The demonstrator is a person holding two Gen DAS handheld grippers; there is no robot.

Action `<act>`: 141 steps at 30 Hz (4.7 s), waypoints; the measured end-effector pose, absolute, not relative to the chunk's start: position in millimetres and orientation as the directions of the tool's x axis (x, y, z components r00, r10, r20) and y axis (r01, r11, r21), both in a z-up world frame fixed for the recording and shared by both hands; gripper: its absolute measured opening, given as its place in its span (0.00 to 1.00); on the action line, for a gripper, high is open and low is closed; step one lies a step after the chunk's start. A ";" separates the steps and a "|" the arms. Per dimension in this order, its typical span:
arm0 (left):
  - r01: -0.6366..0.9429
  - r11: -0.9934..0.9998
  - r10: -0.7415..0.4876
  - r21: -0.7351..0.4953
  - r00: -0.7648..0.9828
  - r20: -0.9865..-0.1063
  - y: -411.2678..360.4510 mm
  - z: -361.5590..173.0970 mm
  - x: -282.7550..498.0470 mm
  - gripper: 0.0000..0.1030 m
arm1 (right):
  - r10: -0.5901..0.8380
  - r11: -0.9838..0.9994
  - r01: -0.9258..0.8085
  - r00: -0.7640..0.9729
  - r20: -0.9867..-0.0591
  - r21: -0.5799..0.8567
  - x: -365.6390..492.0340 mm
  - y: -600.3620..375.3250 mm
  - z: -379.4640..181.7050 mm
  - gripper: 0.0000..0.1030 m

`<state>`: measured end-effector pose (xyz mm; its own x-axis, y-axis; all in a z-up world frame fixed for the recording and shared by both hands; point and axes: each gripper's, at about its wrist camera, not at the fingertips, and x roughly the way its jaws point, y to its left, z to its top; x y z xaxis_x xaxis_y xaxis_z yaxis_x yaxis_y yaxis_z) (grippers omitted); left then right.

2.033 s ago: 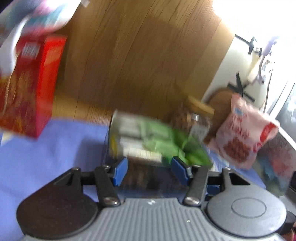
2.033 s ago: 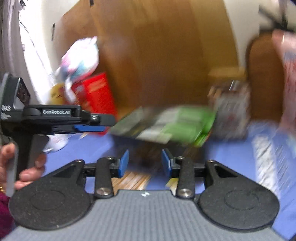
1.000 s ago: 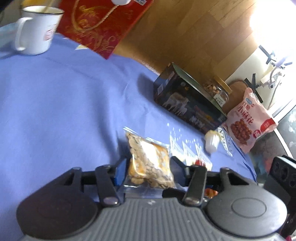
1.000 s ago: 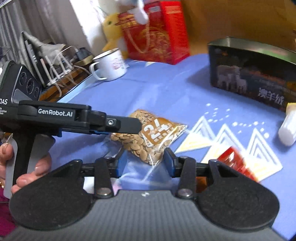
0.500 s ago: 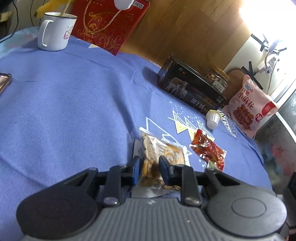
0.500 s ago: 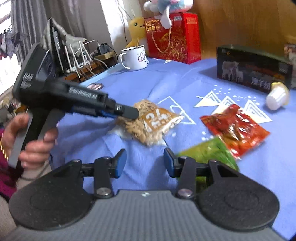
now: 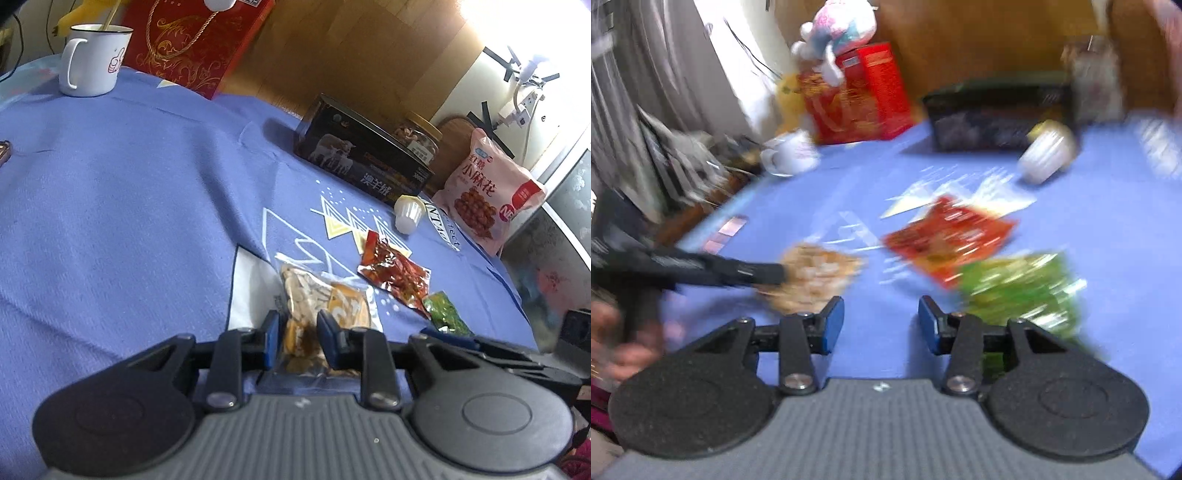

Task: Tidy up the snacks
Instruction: 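Grasp the clear sunflower seed bag with the left gripper, then lift the seed bag into the black tin and open the grippers, then grasp the white jelly cup by its yellow lid with the left gripper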

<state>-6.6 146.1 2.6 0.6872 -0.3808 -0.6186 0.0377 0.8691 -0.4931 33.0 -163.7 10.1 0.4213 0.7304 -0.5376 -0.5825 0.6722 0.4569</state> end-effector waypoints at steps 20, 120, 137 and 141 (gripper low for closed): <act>0.093 0.774 -0.509 -0.626 0.680 -0.528 178.0 -14.5 -3.4 0.19 | 0.802 0.596 -0.422 0.288 -0.523 0.683 79.1 -135.7 -3.8 0.18; 0.052 0.898 -0.344 -0.436 0.701 -0.624 119.0 12.6 117.6 0.55 | 0.569 0.797 -0.180 0.542 -0.618 0.576 218.9 -214.7 12.9 0.39; -0.047 0.857 -0.303 -0.513 0.759 -0.576 182.0 17.6 51.9 0.56 | 0.581 0.448 -0.890 0.365 -0.728 -0.088 61.0 -28.6 35.7 0.35; -0.024 0.824 -0.362 -0.566 0.746 -0.559 187.1 13.7 37.7 0.57 | 0.595 0.422 -0.904 0.337 -0.729 -0.074 31.9 -46.8 36.7 0.35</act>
<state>37.7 187.1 13.7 0.7464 -0.3618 -0.5586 -0.0242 0.8240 -0.5660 31.9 -46.8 36.7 0.3375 0.5953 -0.7292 -0.9038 0.4216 -0.0741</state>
